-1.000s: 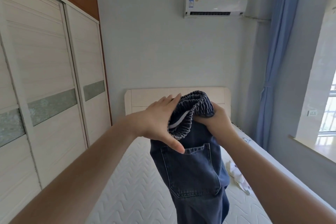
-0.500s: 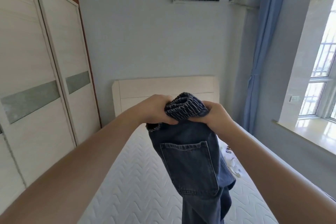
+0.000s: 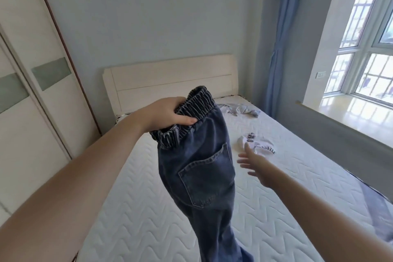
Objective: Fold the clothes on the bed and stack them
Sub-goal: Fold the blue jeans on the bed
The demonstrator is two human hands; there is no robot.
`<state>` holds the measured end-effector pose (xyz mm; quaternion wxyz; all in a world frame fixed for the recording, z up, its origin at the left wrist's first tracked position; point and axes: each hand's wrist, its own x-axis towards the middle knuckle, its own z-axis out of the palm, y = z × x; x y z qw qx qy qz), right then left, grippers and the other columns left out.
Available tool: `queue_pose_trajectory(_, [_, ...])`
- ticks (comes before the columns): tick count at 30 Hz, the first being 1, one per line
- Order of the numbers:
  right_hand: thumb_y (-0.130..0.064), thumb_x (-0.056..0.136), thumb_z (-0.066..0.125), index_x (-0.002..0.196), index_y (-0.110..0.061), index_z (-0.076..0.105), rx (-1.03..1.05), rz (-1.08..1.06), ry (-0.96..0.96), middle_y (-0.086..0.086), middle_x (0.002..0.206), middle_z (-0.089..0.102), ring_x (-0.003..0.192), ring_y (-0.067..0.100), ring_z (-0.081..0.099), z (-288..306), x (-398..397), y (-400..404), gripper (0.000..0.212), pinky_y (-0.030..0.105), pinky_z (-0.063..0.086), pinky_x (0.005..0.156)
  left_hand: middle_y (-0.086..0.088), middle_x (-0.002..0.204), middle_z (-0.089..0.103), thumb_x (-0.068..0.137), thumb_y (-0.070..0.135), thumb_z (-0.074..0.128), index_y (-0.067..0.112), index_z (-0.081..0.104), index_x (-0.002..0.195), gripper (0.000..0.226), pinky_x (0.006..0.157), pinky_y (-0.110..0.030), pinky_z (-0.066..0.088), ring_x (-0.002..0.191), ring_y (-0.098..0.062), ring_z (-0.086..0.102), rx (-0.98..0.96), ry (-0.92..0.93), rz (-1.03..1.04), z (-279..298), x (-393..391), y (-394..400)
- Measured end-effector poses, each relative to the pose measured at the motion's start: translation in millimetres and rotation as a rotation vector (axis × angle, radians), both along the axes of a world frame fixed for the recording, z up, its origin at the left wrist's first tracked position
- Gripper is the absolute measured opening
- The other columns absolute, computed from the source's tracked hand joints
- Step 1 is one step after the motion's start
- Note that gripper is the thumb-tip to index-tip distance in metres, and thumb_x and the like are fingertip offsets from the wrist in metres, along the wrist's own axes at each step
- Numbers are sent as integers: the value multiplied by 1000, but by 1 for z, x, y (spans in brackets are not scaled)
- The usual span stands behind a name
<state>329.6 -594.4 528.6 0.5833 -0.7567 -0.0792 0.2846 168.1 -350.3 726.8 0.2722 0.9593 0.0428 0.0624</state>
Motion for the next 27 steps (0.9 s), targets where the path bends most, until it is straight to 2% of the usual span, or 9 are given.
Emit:
queue_pose_trajectory(4, [-76,89,29,118,-18,63,3,90,208,-1,119,66,115,21,58,-57,12,0,73,45,38,106,20,94,72,81,47,75,38,62,109,32,78,-27,50,81,5,66,15,15,-1,1,22,-17])
queue_pose_trajectory(8, [-57,97,46,123,-26,63,100,137,253,-5,112,70,108,20,61,-74,26,-2,44,39,51,89,19,96,72,82,46,75,36,62,112,34,74,-23,48,81,7,66,21,29,33,4,52,-41])
queue_pose_trajectory(11, [-65,92,48,106,-21,69,-51,144,316,2,99,72,95,24,65,-81,48,-16,51,39,52,79,17,98,72,82,47,75,36,62,112,35,79,-26,49,84,6,66,48,46,68,8,78,-56])
queue_pose_trajectory(15, [-80,84,33,71,-16,66,-201,249,369,3,61,65,53,18,58,-87,84,-36,73,29,44,61,18,99,72,81,50,75,38,62,111,35,84,-29,52,85,3,67,64,53,107,11,108,-74])
queue_pose_trajectory(18, [-90,79,16,103,-13,73,-52,266,487,7,95,76,94,26,68,-94,113,-48,98,37,51,78,20,99,71,79,53,75,40,62,110,35,86,-31,52,84,5,66,72,48,111,14,128,-87])
queue_pose_trajectory(20, [-84,85,17,114,-11,70,174,254,580,8,113,73,112,27,63,-95,129,-54,95,39,49,89,19,100,72,76,55,75,41,62,110,38,88,-35,53,87,3,67,65,52,105,16,142,-96])
queue_pose_trajectory(23, [-64,96,36,121,-14,67,430,165,540,7,118,70,110,23,61,-89,148,-63,64,37,47,91,20,102,72,71,62,72,43,61,110,45,89,-36,53,89,1,68,61,49,92,18,161,-109])
queue_pose_trajectory(25, [-59,94,49,123,-17,66,405,142,452,5,115,70,104,21,62,-85,158,-72,54,34,50,87,21,101,72,69,64,72,45,61,109,46,86,-34,53,88,2,69,49,46,75,19,172,-118])
queue_pose_trajectory(27, [-65,92,48,124,-19,65,295,137,402,6,119,70,106,21,63,-88,169,-79,60,33,51,88,22,102,72,69,65,71,47,60,110,46,84,-31,52,88,3,69,42,46,59,20,181,-125])
